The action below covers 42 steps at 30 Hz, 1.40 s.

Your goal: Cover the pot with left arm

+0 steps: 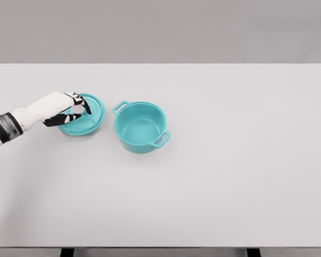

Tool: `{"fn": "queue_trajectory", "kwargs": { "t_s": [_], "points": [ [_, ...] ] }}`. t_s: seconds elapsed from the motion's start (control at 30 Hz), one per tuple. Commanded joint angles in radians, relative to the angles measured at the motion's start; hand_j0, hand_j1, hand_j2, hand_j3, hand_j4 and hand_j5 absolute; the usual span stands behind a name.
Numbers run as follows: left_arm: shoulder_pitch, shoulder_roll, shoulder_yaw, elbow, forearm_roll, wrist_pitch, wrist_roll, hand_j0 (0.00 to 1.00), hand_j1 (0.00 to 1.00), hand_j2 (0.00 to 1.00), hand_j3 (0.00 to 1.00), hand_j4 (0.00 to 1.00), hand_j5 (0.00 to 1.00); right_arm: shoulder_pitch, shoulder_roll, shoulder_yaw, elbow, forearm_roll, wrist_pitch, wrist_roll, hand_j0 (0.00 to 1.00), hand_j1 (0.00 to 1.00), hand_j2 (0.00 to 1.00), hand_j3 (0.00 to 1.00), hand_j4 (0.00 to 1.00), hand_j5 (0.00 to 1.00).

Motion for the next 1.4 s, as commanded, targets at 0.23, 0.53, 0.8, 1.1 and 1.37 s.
{"fn": "queue_trajectory", "kwargs": {
  "t_s": [0.23, 0.53, 0.8, 1.1, 1.37],
  "points": [
    [0.0, 0.058, 0.0, -0.086, 0.023, 0.001, 0.005, 0.5, 0.5, 0.5, 0.5, 0.5, 0.5, 0.0, 0.0, 0.0, 0.0, 0.0, 0.0, 0.0, 1.0, 1.0, 1.0, 1.0, 1.0, 1.0],
    [0.002, 0.093, -0.002, -0.158, 0.033, 0.001, 0.005, 0.5, 0.5, 0.5, 0.5, 0.5, 0.5, 0.0, 0.0, 0.0, 0.0, 0.0, 0.0, 0.0, 1.0, 1.0, 1.0, 1.0, 1.0, 1.0],
    [0.0, 0.093, -0.003, -0.196, 0.033, 0.001, 0.005, 0.49, 0.49, 0.49, 0.49, 0.49, 0.49, 0.0, 0.0, 0.0, 0.0, 0.0, 0.0, 0.0, 1.0, 1.0, 1.0, 1.0, 1.0, 1.0],
    [-0.009, 0.079, -0.011, -0.204, 0.028, 0.001, 0.005, 0.49, 0.49, 0.49, 0.49, 0.49, 0.49, 0.0, 0.0, 0.0, 0.0, 0.0, 0.0, 0.0, 1.0, 1.0, 1.0, 1.0, 1.0, 1.0],
    [-0.012, 0.056, -0.011, -0.241, 0.023, 0.001, 0.005, 0.48, 0.48, 0.48, 0.48, 0.48, 0.48, 0.0, 0.0, 0.0, 0.0, 0.0, 0.0, 0.0, 1.0, 1.0, 1.0, 1.0, 1.0, 1.0]
  ]
}}
